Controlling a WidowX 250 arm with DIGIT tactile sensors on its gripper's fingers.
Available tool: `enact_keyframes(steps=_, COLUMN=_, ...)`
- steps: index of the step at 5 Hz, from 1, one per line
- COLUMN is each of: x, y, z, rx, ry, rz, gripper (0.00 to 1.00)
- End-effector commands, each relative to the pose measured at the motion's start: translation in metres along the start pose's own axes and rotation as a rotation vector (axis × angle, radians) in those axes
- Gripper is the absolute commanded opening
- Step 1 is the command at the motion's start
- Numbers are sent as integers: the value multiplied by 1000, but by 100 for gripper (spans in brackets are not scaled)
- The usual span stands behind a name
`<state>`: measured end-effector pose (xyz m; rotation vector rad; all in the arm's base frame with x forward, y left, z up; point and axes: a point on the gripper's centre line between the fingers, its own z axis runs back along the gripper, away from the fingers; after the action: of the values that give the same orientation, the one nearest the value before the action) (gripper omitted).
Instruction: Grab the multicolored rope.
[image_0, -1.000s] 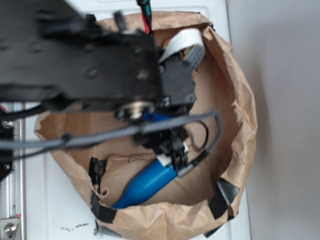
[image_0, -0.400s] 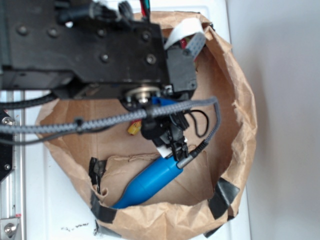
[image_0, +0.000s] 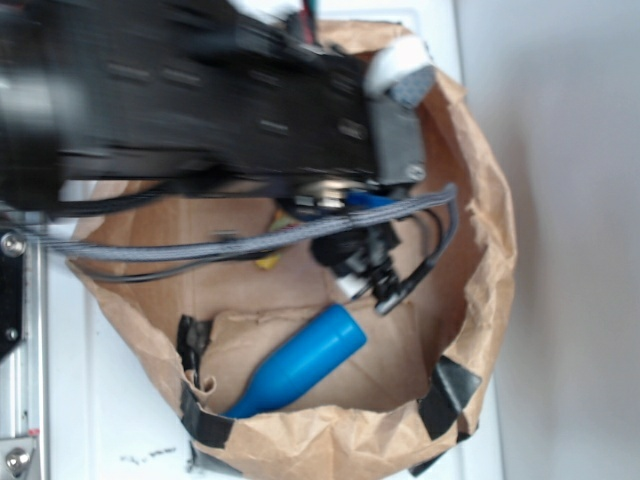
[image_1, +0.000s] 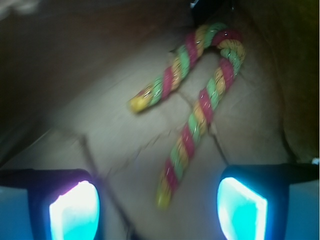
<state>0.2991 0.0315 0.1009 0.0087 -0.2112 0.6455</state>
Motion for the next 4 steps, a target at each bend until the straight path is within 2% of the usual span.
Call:
enact_keyframes(steps=1, x=4, y=-5, z=-14, rx=28, ry=-103, rz=-31, gripper=100)
enact_keyframes(steps=2, x=3, y=2, z=-25, rx=41, ry=-104, rz=-44, gripper=100)
enact_keyframes(steps=3, x=7, y=8, z=-33, rx=38, ry=-51, rz=-46, gripper=100)
enact_keyframes(steps=4, x=13, y=15, z=-31, rx=11, ry=-26, rz=-14, gripper=100)
